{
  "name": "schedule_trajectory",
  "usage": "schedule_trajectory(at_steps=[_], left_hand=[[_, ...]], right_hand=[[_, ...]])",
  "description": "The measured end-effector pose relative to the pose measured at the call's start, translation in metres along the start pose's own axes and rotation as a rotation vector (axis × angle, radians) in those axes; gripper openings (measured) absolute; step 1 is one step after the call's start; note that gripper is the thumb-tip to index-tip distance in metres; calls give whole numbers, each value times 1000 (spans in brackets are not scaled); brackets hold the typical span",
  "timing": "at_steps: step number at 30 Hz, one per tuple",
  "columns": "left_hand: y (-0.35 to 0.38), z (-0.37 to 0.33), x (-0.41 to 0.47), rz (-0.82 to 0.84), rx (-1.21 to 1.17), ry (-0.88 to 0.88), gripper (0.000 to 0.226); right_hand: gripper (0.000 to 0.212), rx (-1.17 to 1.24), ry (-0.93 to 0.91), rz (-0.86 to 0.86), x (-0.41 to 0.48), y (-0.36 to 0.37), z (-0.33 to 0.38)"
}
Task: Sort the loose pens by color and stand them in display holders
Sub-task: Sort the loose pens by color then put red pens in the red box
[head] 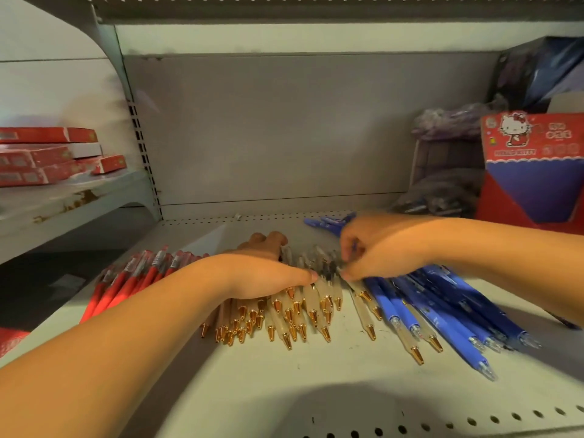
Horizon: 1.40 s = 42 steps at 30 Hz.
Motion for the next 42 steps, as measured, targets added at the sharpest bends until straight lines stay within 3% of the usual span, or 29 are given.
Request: schedule_trajectory(at_steps=[2, 4, 8, 10, 13, 15, 18, 22, 30, 37, 42], left_hand=[[0, -3, -3, 3, -10, 17, 82], [-2, -7, -7, -28, 17, 64, 75], [-9, -26, -15, -95, 51, 243, 53], [-7, -40, -16, -52, 34, 297, 37], [3, -69, -13, 37, 191, 413, 24], [10, -84, -5, 75, 274, 463, 26], [22, -93, 7, 128, 305, 461, 29], [28, -90, 15, 181, 176, 443, 24], [37, -89, 13, 167, 215, 525, 23], [29, -86, 8, 146, 294, 518, 23], [15, -79, 4, 129, 305, 455, 14]], right_hand=[[19, 14, -4, 69, -11, 9, -11], [8, 69, -21, 29, -17, 13, -23], [16, 146, -77, -13, -18, 20, -39], [15, 156, -120, -24, -16, 22, -40], [9, 142, -166, -39, -12, 22, -37], [4, 137, -188, -44, -12, 22, -36], [14, 128, -195, -66, -14, 23, -38], [7, 72, -191, -73, -16, 24, -41], [16, 83, -115, -39, -20, 22, -49], [64, -98, -125, -95, -26, 23, -33], [49, -226, 22, -132, -32, 32, -15]])
Point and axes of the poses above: each hand's wrist, its own x-axis towards the middle knuckle, its own y-axis out of the palm, z = x × y, the point moved 3 cm from there along x, towards the middle knuckle, and after that the axes turned 14 degrees about -x, right-handed, at the moved point
